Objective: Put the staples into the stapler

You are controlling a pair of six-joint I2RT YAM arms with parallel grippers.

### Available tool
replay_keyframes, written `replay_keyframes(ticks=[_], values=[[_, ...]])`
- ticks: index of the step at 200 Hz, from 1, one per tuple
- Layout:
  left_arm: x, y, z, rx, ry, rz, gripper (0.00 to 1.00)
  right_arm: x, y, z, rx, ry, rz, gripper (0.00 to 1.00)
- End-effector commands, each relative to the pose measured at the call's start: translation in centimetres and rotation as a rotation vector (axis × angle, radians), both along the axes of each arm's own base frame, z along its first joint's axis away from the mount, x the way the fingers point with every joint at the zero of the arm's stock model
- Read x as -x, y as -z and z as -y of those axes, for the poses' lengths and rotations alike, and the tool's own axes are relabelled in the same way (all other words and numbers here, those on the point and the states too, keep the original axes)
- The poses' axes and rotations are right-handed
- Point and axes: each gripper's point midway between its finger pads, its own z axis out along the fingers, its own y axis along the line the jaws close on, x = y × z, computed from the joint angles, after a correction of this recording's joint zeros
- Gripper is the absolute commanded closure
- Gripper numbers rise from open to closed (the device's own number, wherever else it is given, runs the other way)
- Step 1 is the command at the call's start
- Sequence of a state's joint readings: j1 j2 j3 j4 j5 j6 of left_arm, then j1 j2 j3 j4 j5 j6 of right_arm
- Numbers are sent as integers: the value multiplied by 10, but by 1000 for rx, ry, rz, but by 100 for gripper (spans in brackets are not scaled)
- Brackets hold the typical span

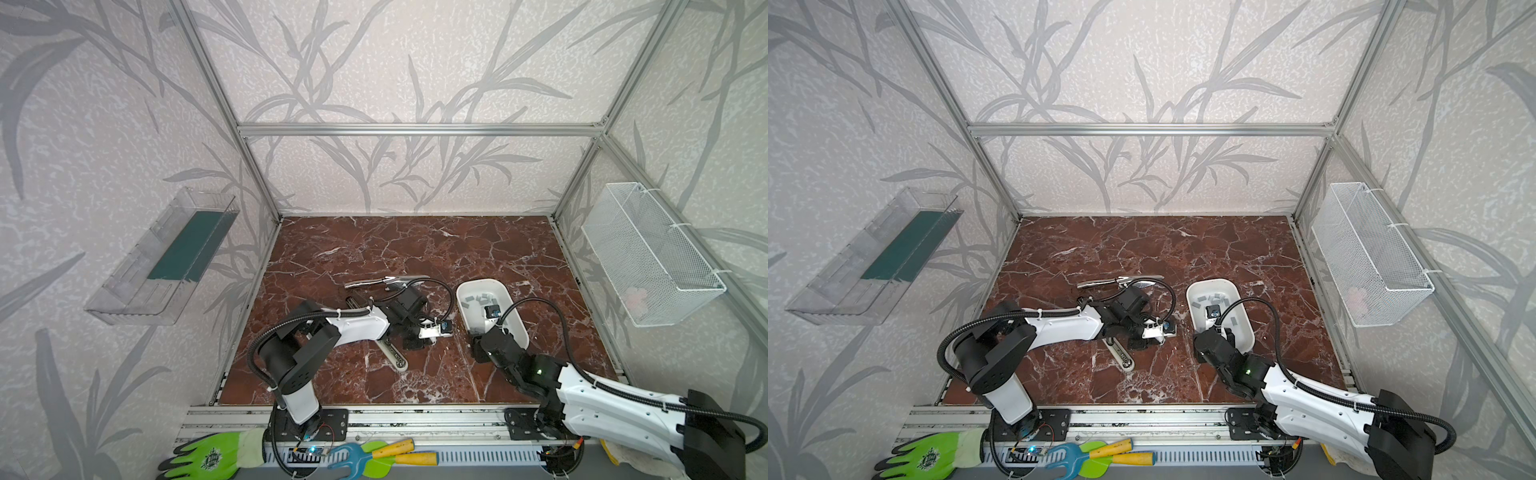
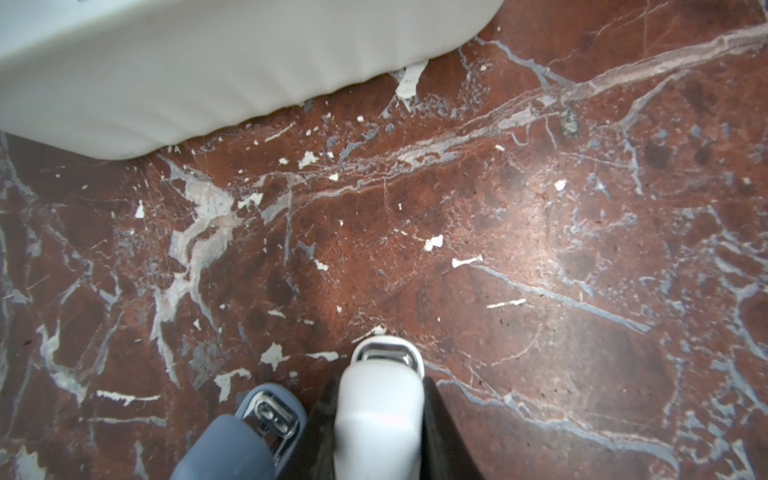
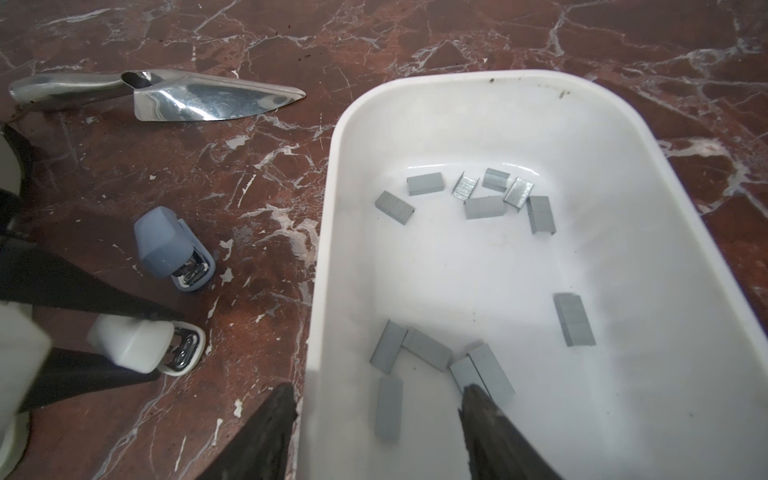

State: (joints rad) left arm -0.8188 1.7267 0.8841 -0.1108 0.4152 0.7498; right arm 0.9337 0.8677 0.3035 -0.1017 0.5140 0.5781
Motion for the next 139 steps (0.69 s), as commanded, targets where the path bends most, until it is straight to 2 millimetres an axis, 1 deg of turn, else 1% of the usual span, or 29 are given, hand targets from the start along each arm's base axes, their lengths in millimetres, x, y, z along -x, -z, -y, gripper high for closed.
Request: replay_keyframes(ticks=[1, 25, 38, 46, 56, 69, 88, 101, 124, 127, 139], values=[[2, -12, 4, 18, 32, -8, 86, 0, -6, -4, -22, -30, 15, 35], [0, -20, 4, 36, 22, -3, 90, 2, -19, -14, -49, -81, 25, 36], [-3, -25, 4, 51, 2, 11, 95, 3, -29, -18, -62, -104, 20, 37], [-5, -29, 3, 66, -15, 24, 99, 4, -35, -21, -78, -115, 18, 38], [-8, -37, 2, 93, -37, 35, 100, 5, -41, -27, -115, -130, 20, 38], [-10, -49, 1, 137, -71, 56, 100, 6, -47, -40, -191, -162, 15, 40], [-8, -66, -3, 207, -99, 101, 100, 8, -53, -67, -309, -226, -11, 44], [-2, -74, -9, 263, -105, 131, 100, 8, -55, -86, -369, -272, -32, 47], [11, -89, -23, 394, -113, 237, 100, 6, -50, -112, -374, -326, -102, 55], [12, -90, -25, 410, -114, 251, 100, 6, -50, -115, -398, -317, -116, 56], [12, -98, -35, 463, -156, 314, 100, 4, -49, -123, -436, -322, -126, 58]])
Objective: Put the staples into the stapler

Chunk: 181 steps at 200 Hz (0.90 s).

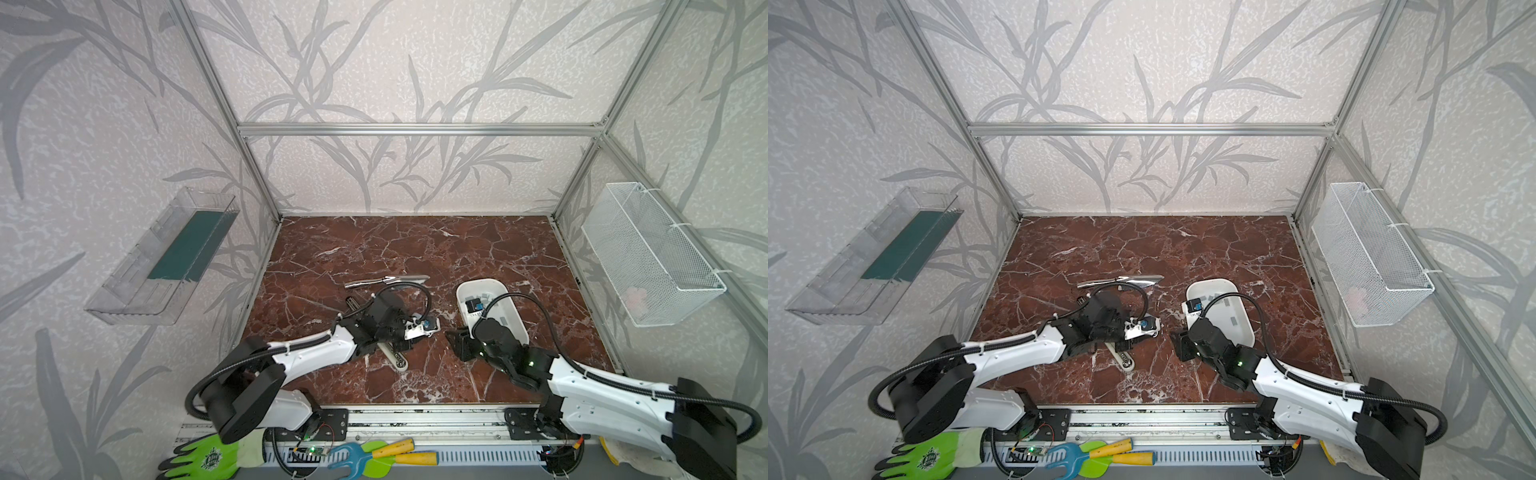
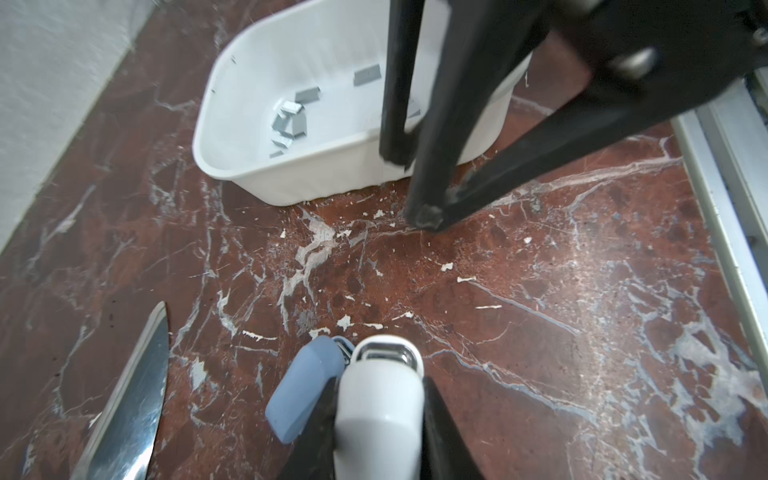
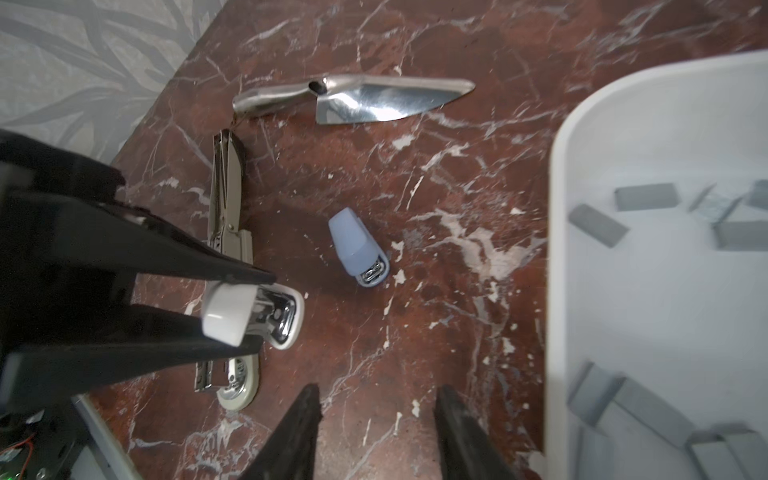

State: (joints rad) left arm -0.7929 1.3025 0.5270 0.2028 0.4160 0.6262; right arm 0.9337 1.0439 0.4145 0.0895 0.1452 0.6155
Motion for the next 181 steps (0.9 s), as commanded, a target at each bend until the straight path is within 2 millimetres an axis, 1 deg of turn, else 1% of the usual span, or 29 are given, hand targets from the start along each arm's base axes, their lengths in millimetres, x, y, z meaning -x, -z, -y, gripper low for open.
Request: replay_keyframes(ticks=[1, 25, 52, 73, 102, 115, 147, 166, 181], values=[[-4, -31, -5, 164, -51, 144, 100, -5, -28, -35, -175, -50, -14, 58], [5, -32, -18, 188, -38, 238, 100, -7, -29, -45, -246, -50, -25, 59], [15, -40, -18, 250, 2, 275, 100, -6, -31, -58, -315, -73, -51, 61], [11, -47, -19, 264, -27, 279, 100, -4, -31, -67, -353, -97, -73, 64], [9, -50, -21, 275, -49, 286, 100, -4, -26, -73, -371, -102, -93, 68], [7, -51, -22, 277, -62, 289, 100, -3, -24, -76, -375, -109, -98, 68], [7, -46, -22, 262, -56, 285, 100, -2, -20, -78, -369, -115, -109, 70], [3, -42, -23, 243, -77, 287, 100, -4, -19, -70, -349, -88, -95, 71], [1, -41, -23, 239, -81, 290, 100, -4, -22, -60, -334, -63, -78, 71]])
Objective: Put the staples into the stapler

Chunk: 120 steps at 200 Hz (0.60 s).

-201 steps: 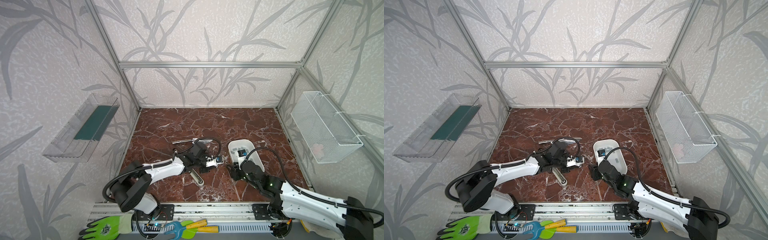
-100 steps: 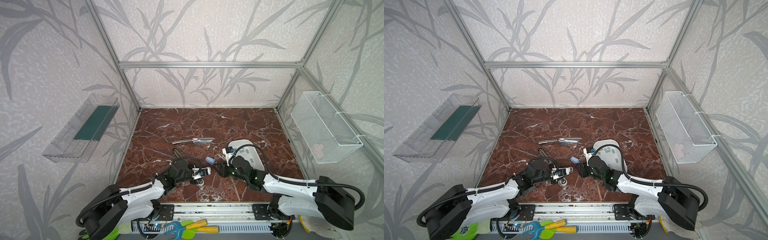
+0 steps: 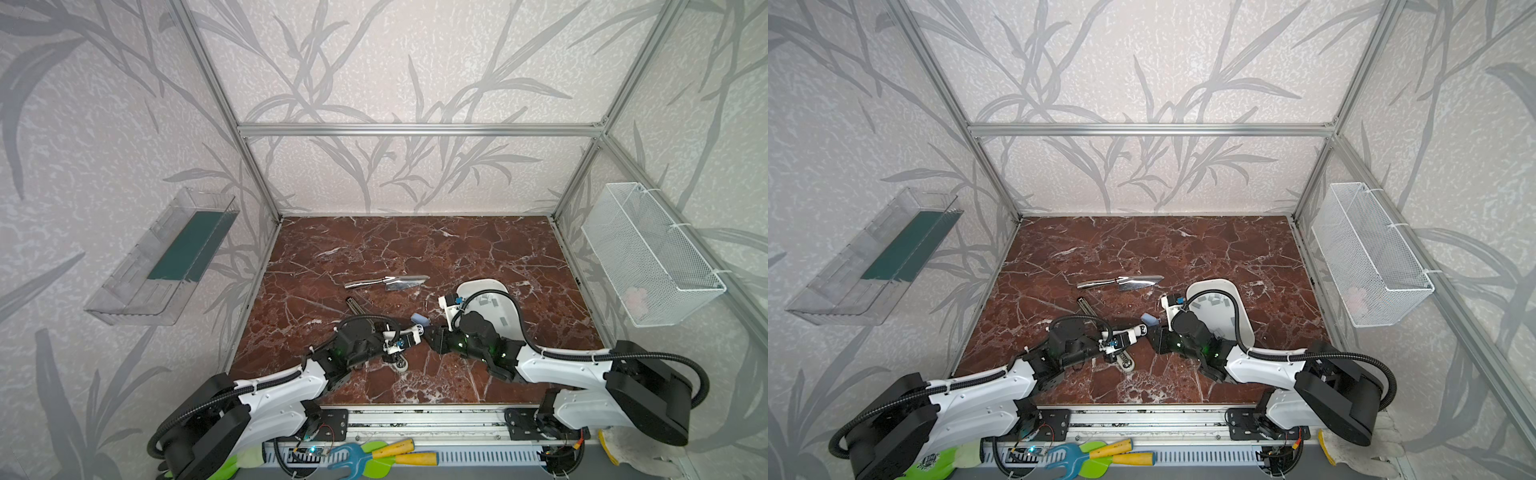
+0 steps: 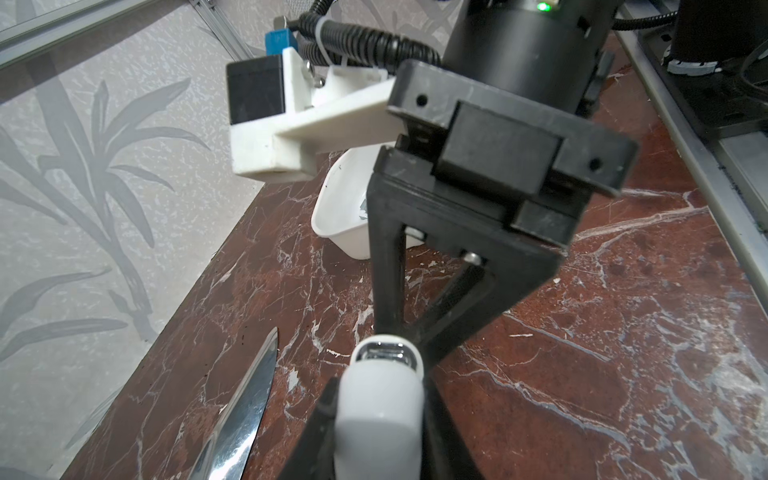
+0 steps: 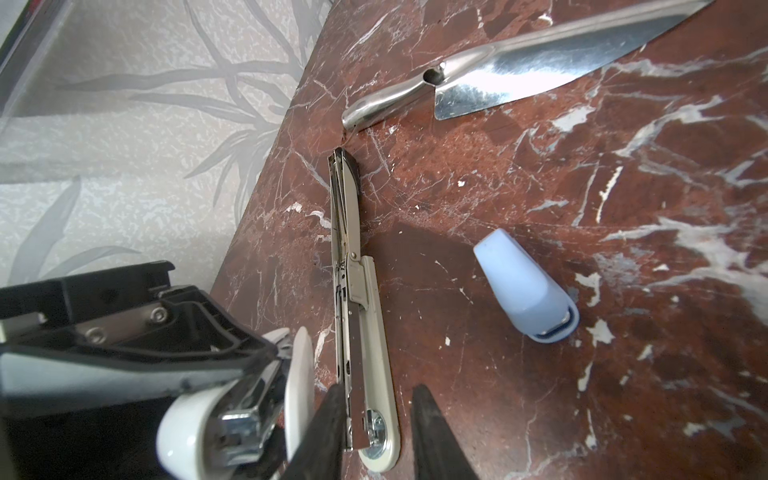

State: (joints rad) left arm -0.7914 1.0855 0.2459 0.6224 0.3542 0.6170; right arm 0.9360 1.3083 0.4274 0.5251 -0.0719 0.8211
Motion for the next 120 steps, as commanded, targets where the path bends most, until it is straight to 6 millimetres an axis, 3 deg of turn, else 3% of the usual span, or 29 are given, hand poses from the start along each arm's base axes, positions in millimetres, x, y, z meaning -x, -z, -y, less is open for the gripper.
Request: replay_keyframes(ticks=[1, 41, 120], values=[[-6, -2, 0, 4, -23, 25, 100, 0, -12, 9, -8, 29, 37, 71], [-8, 0, 4, 5, -10, 23, 100, 4, -27, 23, -24, 53, 73, 68], [4, -16, 4, 60, 37, 42, 100, 8, -19, 2, -41, -18, 38, 70]])
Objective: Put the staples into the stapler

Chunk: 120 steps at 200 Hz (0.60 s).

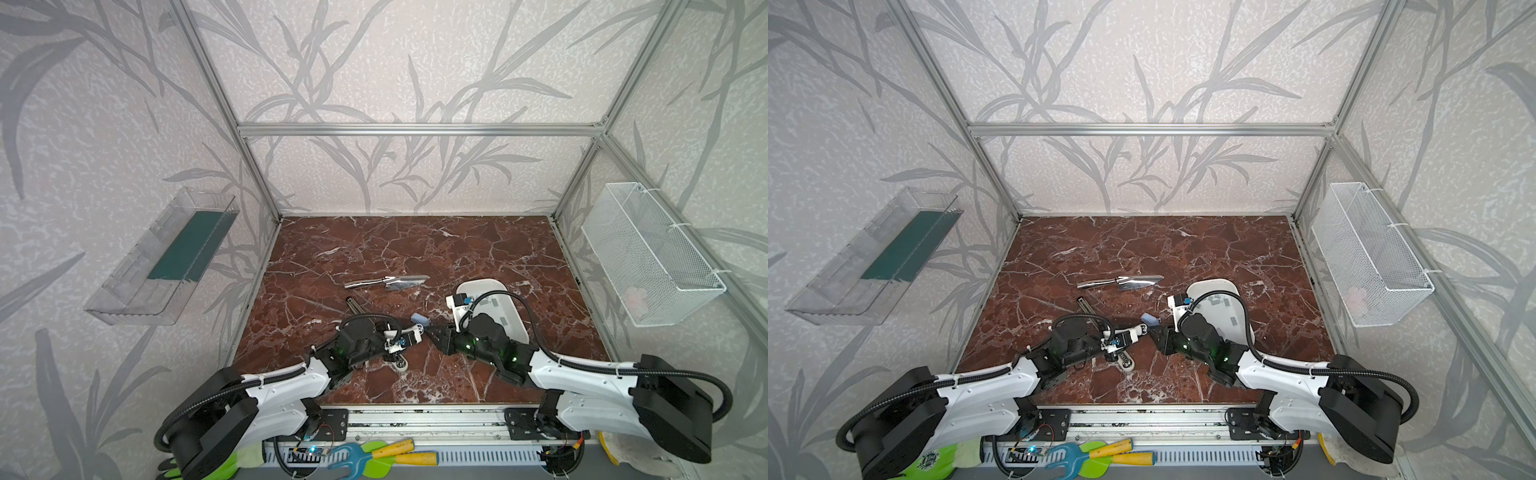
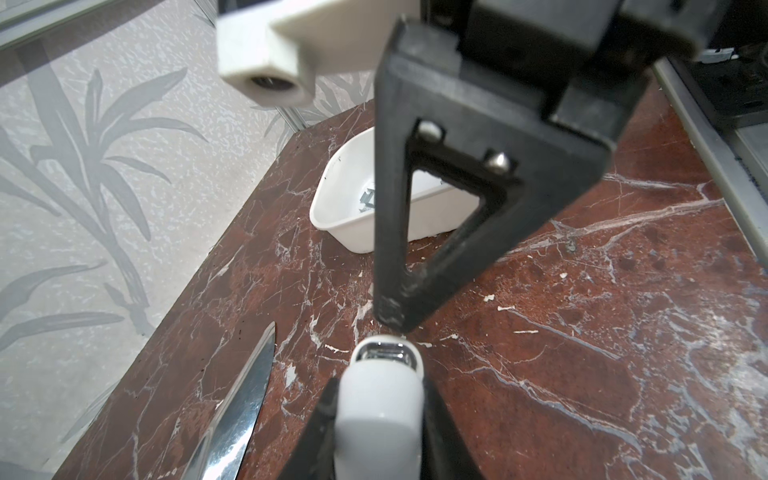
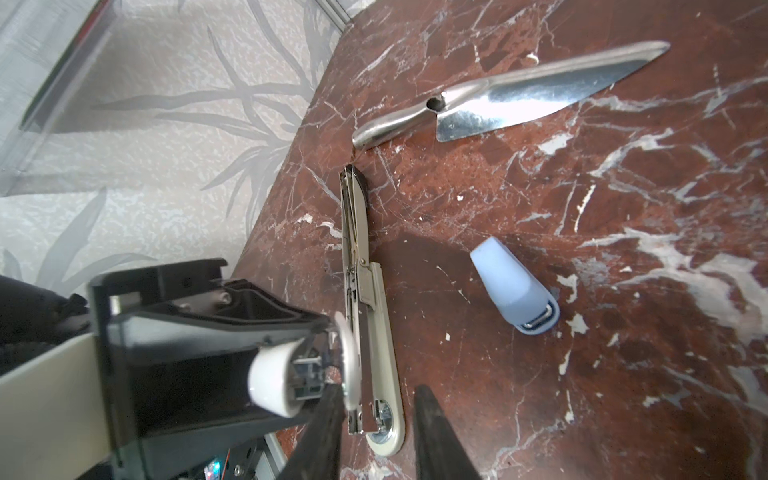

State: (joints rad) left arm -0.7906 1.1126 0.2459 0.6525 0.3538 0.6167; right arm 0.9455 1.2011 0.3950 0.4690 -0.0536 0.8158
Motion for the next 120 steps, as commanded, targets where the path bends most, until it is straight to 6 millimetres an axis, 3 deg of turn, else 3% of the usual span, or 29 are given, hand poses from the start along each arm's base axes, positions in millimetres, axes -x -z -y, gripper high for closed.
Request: replay_keyframes(ticks=[1, 61, 91, 120], values=[[6, -17, 3, 57, 39, 40, 100, -1, -9, -10, -34, -25, 16, 70], [5, -15, 5, 53, 42, 44, 100, 0, -17, -10, -46, -30, 36, 71], [-6, -10, 5, 36, -3, 41, 100, -1, -17, 0, -36, 2, 57, 71], [-5, -6, 7, 23, 14, 33, 100, 0, -20, 9, -37, 24, 78, 69]])
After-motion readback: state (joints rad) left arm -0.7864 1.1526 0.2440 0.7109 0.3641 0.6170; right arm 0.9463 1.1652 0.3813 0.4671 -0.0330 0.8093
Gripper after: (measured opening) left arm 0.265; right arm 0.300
